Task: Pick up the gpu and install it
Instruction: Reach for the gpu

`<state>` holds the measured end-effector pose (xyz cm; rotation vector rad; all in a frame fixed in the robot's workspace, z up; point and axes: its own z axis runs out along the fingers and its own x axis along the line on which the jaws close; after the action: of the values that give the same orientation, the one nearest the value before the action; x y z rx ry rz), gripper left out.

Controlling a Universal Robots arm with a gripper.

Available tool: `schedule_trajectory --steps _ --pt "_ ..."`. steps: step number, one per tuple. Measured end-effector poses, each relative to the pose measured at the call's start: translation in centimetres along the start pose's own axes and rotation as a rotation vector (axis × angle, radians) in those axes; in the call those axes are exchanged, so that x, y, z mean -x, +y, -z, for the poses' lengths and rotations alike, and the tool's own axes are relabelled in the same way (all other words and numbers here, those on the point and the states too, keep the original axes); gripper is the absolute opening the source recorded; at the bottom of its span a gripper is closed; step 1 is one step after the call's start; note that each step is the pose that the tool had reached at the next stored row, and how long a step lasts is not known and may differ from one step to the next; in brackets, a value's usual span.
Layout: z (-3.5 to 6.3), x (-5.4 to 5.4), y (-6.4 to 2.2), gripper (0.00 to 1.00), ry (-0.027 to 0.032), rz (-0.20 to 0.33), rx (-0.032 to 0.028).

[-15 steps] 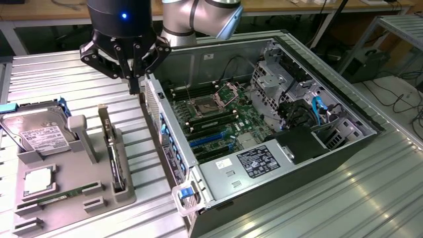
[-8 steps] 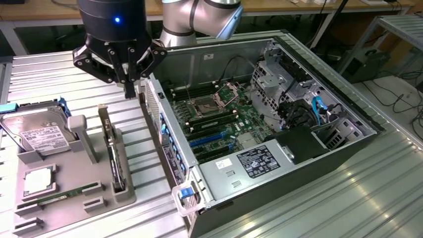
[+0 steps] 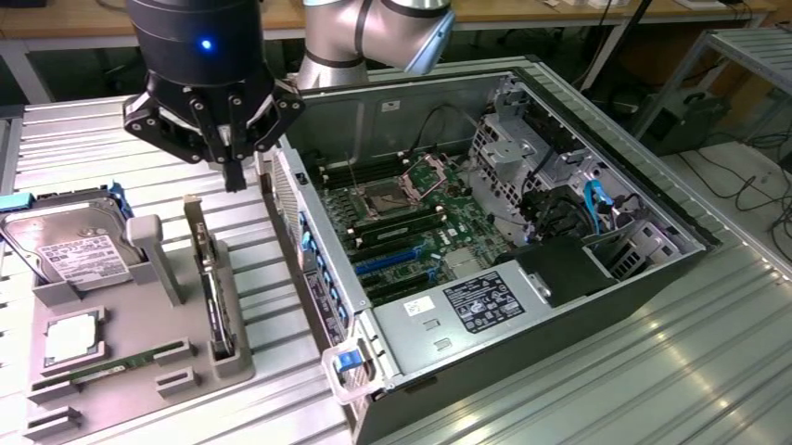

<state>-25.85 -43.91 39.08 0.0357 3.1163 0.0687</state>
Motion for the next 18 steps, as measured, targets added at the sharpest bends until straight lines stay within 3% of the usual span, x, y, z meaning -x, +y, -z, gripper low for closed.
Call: schedule_trajectory --steps 9,18 --pt "0.01 -1.0 -0.62 0.11 0.0003 0.007 0.0001" --pt "0.01 -2.4 -0.69 0.11 0.0004 0.009 0.0002"
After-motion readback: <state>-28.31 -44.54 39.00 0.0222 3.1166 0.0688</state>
